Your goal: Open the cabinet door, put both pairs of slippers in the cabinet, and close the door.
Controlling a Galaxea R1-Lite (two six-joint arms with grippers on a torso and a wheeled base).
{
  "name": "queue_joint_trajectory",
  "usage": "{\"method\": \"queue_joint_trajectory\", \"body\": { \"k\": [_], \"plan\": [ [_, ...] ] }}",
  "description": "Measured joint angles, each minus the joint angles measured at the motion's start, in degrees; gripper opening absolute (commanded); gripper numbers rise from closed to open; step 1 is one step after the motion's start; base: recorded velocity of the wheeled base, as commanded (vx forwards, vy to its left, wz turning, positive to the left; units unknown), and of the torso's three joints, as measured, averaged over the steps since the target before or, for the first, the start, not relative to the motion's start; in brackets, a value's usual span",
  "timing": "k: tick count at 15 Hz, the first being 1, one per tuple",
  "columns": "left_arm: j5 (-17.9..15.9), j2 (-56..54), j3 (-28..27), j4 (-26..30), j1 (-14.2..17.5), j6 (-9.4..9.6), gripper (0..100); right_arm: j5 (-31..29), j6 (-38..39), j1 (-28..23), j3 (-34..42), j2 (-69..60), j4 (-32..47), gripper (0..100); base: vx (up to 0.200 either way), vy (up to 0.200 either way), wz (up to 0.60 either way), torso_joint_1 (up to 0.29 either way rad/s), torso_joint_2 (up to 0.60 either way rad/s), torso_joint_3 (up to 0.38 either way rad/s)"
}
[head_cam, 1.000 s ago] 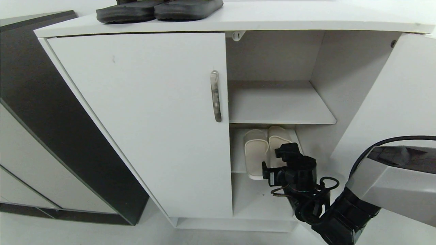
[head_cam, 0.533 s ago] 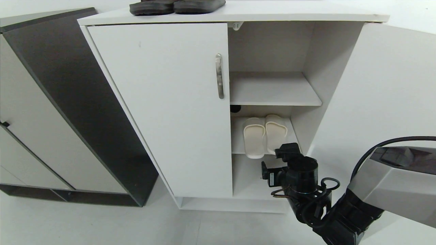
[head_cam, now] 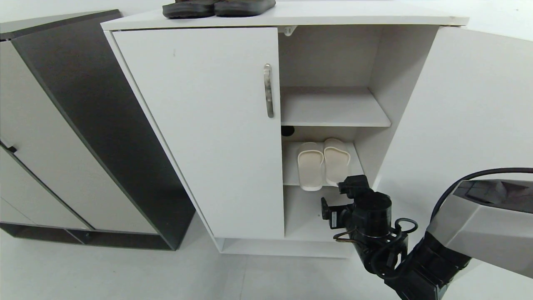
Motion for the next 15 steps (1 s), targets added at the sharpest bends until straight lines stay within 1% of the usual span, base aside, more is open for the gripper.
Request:
{"method": "queue_joint_trajectory", "body": {
  "k": [11,15],
  "plan": [
    [0.0,0.0,0.0,0.0,0.0,-0.05,0,0.2,-0.4,-0.4,0.4,-0.1,0.0,100,0.0,0.0,0.0,0.002,0.0,0.183],
    [0.0,0.0,0.0,0.0,0.0,-0.05,0,3.2,-0.5,-0.2,1.5,-1.4,0.1,100,0.0,0.0,0.0,0.001,0.0,0.052]
  ]
}}
